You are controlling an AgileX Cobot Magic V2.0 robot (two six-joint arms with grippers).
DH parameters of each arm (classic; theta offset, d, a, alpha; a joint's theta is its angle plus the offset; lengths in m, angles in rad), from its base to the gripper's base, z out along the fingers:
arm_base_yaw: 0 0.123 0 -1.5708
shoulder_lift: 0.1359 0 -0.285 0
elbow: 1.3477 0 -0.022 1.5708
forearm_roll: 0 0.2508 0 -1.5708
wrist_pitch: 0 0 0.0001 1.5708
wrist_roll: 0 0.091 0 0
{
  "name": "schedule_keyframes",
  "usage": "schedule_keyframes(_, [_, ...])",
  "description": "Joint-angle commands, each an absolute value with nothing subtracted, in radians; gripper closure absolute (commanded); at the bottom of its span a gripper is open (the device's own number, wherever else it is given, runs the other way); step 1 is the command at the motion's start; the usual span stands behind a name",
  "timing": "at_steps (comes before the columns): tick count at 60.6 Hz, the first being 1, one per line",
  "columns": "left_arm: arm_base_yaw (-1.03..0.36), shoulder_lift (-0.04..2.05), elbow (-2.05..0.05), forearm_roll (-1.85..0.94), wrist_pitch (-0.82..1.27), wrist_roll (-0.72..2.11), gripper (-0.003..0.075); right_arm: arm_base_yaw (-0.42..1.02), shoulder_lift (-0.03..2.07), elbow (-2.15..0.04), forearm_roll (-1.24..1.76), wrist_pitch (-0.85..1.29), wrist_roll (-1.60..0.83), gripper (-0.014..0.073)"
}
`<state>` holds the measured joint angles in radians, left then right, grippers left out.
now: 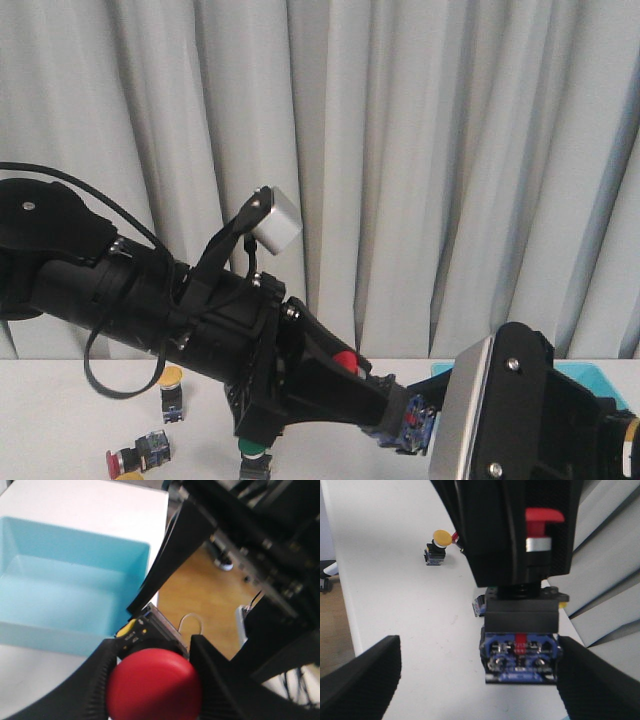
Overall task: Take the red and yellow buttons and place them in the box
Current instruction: 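Lift the red button and pass it to the right gripper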
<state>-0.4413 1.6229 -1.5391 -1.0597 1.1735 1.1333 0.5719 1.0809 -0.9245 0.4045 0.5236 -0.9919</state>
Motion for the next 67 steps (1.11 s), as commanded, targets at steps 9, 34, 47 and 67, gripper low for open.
schedule_keyframes(9, [-0.443,1.579,-1.567,-1.180,1.158,1.058,0.0727,0.571,1.070,-0.961,0.423,0.403,-0.999,-0.0001])
schedule_keyframes(34, [-0.443,1.580,-1.567,-1.173,1.177,1.027,0.0724,0.571,1.131,-0.961,0.486,0.393,-0.999,0.0278])
schedule_keyframes(47, [-0.443,1.580,-1.567,-1.057,1.161,0.916,0.0717,0.571,1.140,-0.961,0.500,0.370,-0.999,0.0540])
schedule_keyframes(67, [-0.444,1.580,-1.567,-1.074,1.097,0.879,0.0611,0.571,1.140,-0.961,0.499,0.333,-0.999,0.0602])
